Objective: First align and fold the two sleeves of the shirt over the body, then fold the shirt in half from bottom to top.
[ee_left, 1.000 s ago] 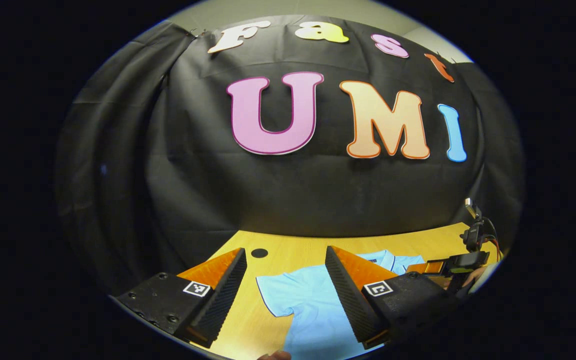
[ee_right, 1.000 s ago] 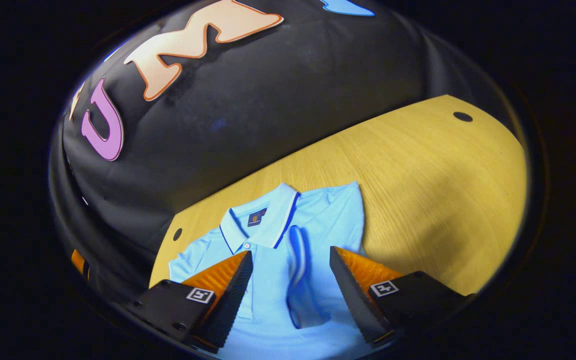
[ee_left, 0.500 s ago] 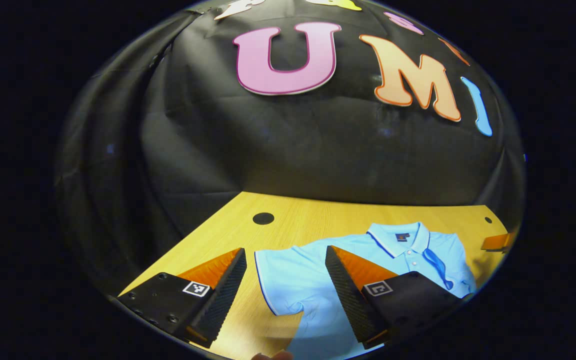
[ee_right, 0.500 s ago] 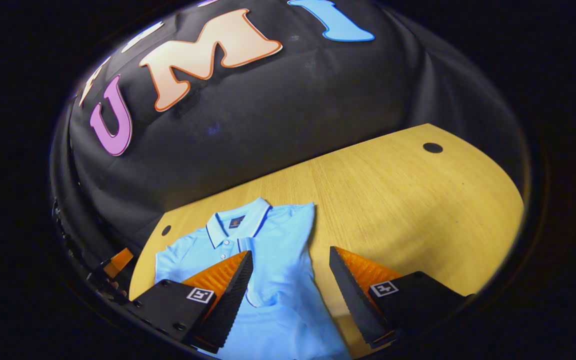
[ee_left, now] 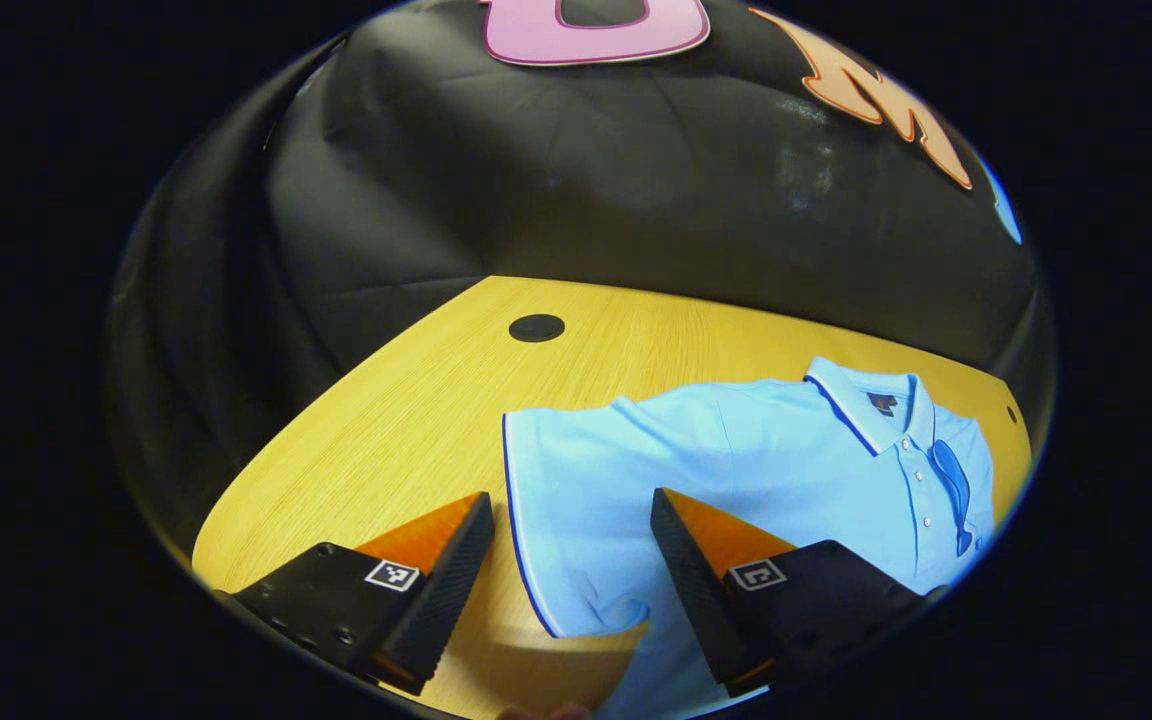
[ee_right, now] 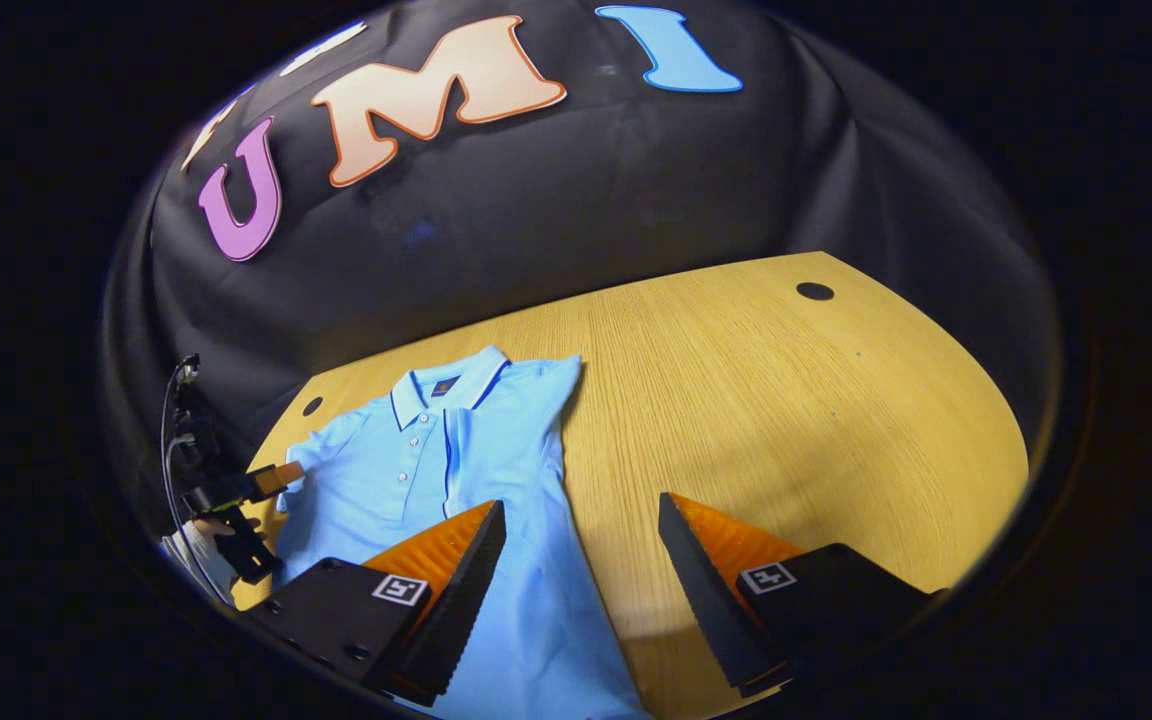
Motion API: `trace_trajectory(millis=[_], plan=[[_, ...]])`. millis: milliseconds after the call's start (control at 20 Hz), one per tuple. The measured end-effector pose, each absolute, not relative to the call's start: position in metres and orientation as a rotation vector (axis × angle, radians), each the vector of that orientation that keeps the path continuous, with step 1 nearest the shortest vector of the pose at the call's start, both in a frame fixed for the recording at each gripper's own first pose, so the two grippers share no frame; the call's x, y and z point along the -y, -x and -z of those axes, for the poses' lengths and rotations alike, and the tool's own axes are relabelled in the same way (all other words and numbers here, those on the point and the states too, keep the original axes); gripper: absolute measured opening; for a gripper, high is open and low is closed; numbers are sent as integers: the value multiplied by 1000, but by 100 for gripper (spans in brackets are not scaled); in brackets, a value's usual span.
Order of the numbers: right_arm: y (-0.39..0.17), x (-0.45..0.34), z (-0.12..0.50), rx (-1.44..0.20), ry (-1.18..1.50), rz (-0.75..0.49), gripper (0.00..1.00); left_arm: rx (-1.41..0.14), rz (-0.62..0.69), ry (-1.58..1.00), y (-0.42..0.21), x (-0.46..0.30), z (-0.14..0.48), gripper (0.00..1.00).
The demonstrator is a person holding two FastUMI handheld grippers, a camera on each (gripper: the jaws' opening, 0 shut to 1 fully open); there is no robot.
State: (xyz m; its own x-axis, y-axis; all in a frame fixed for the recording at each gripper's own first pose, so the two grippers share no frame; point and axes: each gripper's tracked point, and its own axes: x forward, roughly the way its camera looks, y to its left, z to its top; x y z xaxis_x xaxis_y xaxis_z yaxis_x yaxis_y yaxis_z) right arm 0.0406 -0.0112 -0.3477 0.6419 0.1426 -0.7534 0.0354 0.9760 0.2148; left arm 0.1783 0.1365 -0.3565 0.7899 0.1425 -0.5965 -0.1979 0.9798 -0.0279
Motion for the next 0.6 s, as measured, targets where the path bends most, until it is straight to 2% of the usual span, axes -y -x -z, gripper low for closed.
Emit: trace_trajectory(millis=[100,250,350,450,600], plan=[[-40,10,345,-871,-225,-65,97,-660,-143,76,-179,-130,357,97],[-39,9,342,-867,-232,-69,97,-682,-73,67,-183,-115,360,71],[-39,8,339,-859,-243,-76,97,-693,-24,65,-185,-102,358,36],[-38,10,335,-851,-243,-79,97,-699,-36,37,-187,-100,358,1],[-37,17,326,-834,-243,-78,97,-692,-38,17,-189,-94,346,0]])
